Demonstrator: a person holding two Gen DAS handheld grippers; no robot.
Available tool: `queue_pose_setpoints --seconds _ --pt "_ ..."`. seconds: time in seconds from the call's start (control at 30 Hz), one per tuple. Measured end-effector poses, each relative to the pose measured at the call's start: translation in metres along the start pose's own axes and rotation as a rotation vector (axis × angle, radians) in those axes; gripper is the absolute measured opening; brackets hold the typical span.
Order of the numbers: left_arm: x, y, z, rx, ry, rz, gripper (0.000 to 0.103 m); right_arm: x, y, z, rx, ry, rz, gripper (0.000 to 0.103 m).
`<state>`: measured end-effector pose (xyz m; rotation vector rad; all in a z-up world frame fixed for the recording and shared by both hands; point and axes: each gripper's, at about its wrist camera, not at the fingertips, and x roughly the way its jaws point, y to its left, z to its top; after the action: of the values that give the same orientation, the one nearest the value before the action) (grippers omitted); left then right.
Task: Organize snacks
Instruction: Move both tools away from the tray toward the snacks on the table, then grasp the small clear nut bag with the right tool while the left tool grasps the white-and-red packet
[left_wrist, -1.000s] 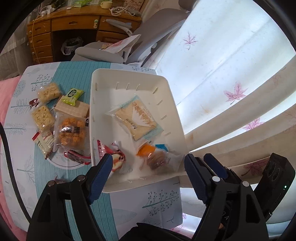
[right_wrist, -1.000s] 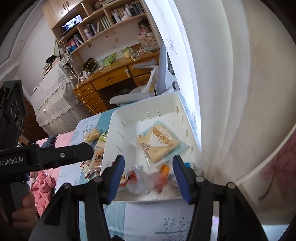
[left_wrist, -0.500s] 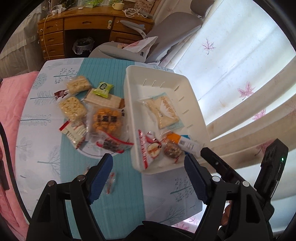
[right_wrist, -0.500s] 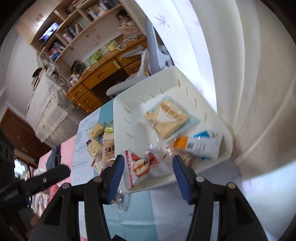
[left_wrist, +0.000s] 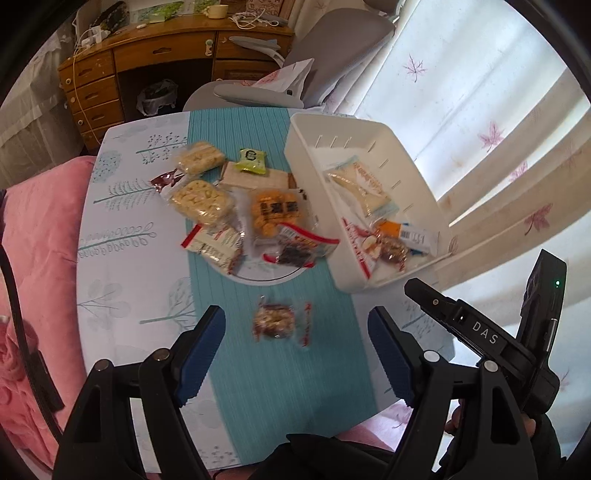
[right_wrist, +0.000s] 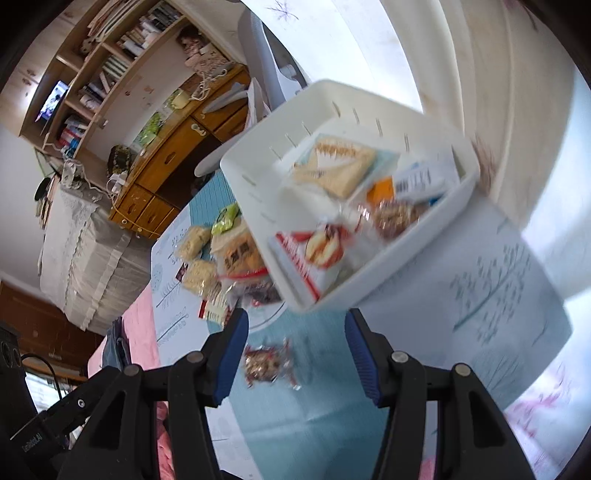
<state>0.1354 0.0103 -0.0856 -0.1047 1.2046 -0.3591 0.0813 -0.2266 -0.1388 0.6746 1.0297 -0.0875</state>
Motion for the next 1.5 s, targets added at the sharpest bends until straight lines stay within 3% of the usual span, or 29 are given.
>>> queue_pose_setpoints --seconds 0.43,0.77,1.03,1.27,1.5 --pt "0.010 0.059 -0.003 0.159 0.027 0.071 0.078 0.036 0.024 -0.065 0.176 0.054 -0.006 0.057" --pt "0.048 0.076 0.022 0.251 0.070 0.137 0.088 0.072 0.036 -0.085 0.253 0.168 -0.006 0.073" --pt "0.108 0.082 0.041 0.238 0.179 0.151 0.090 0.105 0.055 -0.083 0.169 0.223 -0.053 0.074" --pt "0.156 0.083 0.055 0.230 0.211 0.171 0.091 0.127 0.070 -0.077 0.005 0.165 -0.228 0.074" --pt "0.197 0.083 0.069 0.204 0.264 0.162 0.091 0.150 0.081 -0.079 -0.110 0.174 -0.306 0.074"
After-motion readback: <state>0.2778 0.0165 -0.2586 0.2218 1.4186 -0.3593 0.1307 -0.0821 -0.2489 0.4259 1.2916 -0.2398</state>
